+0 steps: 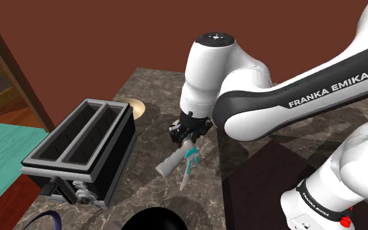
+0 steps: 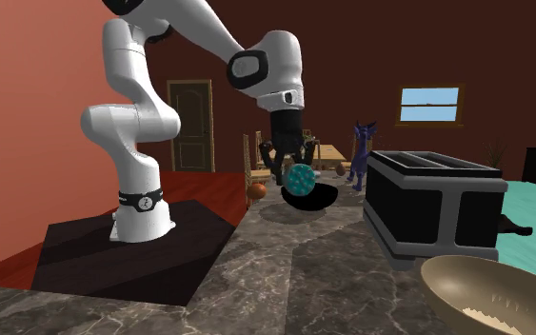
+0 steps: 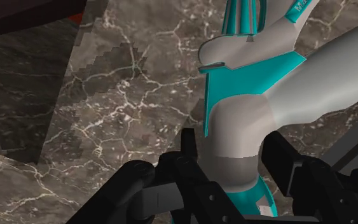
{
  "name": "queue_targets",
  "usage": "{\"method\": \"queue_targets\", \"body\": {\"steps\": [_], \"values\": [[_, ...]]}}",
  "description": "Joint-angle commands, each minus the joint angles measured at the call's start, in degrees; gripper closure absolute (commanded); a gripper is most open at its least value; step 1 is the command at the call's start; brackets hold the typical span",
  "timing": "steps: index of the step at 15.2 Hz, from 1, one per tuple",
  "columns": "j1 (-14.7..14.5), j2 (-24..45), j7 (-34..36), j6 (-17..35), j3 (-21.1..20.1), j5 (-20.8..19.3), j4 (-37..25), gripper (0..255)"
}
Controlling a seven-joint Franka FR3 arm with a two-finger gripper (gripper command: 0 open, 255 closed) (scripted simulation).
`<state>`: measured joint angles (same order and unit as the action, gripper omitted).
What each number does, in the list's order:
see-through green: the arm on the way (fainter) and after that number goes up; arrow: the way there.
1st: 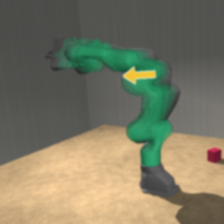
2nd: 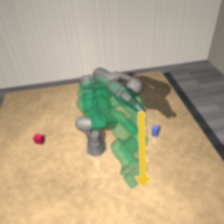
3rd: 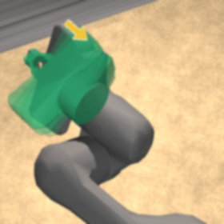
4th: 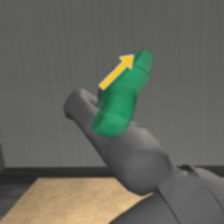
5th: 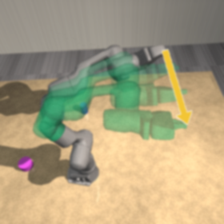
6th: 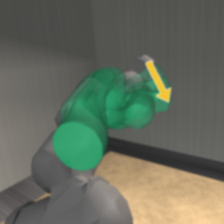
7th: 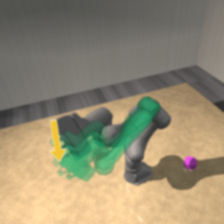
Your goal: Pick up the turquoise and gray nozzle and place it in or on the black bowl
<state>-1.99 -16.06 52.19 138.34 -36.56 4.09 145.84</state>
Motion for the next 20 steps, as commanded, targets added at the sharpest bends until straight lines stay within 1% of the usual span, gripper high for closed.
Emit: {"method": "queue_targets", "body": {"steps": [1, 6, 11, 15, 16, 17, 20], "values": [[-1.4, -0.6, 3.0, -0.7, -2.0, 0.6, -0.2, 255], [-3.6, 0.2, 11.2, -2.3, -7.9, 0.6, -2.4, 255], [-4.6, 3.1, 20.6, -4.1, -14.6, -1.5, -6.3, 255], [-4.2, 7.5, 29.4, -5.7, -20.6, -5.9, -10.6, 255], [-4.1, 9.0, 32.0, -6.2, -22.1, -7.5, -11.9, 255], [-3.8, 11.5, 35.9, -7.0, -24.4, -10.3, -13.8, 255], [-3.3, 14.4, 38.8, -5.1, -25.1, -14.0, -12.9, 255]]}}
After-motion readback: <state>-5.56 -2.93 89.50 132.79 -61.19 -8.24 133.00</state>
